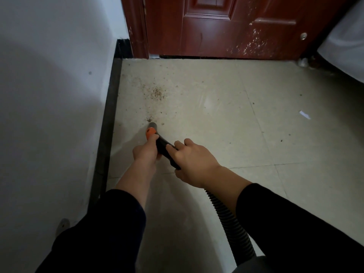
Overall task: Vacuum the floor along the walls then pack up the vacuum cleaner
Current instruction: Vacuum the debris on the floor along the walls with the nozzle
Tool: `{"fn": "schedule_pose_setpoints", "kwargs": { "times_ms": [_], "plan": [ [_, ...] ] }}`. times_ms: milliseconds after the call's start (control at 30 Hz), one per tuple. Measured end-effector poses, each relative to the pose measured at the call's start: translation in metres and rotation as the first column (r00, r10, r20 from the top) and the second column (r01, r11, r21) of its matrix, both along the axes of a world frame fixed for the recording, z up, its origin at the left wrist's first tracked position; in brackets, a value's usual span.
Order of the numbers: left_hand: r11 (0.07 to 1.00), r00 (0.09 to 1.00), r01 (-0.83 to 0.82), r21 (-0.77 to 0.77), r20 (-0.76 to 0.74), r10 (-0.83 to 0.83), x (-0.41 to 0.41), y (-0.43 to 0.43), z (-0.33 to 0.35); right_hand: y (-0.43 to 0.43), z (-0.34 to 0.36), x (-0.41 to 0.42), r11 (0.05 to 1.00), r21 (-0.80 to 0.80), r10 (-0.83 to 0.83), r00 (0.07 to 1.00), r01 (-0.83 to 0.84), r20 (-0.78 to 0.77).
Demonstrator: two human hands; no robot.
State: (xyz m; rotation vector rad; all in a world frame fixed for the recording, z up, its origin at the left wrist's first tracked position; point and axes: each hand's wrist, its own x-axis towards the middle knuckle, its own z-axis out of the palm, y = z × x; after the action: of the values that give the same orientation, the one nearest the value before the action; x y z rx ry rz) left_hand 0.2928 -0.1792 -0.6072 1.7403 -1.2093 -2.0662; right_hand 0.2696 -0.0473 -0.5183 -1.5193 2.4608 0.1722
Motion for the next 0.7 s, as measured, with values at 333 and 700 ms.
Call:
{"fn": "schedule_pose_setpoints", "kwargs": {
  "times_ms": [333,700],
  "plan": [
    [0.999,0.999,-0.028,0.028,-0.026,0.029,0.0,-0.016,-0.005,-0.015,-0.005,-0.002,1.0,-0.005,0.023,1.0,-0.023,-0.015],
    [0.999,0.999,-0.015,0.032,-0.04,0.016,-0.013,-0.018,-0.008,-0.017,-0.004,-0.011,1.0,-0.025,0.01,1.0,-0.01,-0.019]
  ]
}}
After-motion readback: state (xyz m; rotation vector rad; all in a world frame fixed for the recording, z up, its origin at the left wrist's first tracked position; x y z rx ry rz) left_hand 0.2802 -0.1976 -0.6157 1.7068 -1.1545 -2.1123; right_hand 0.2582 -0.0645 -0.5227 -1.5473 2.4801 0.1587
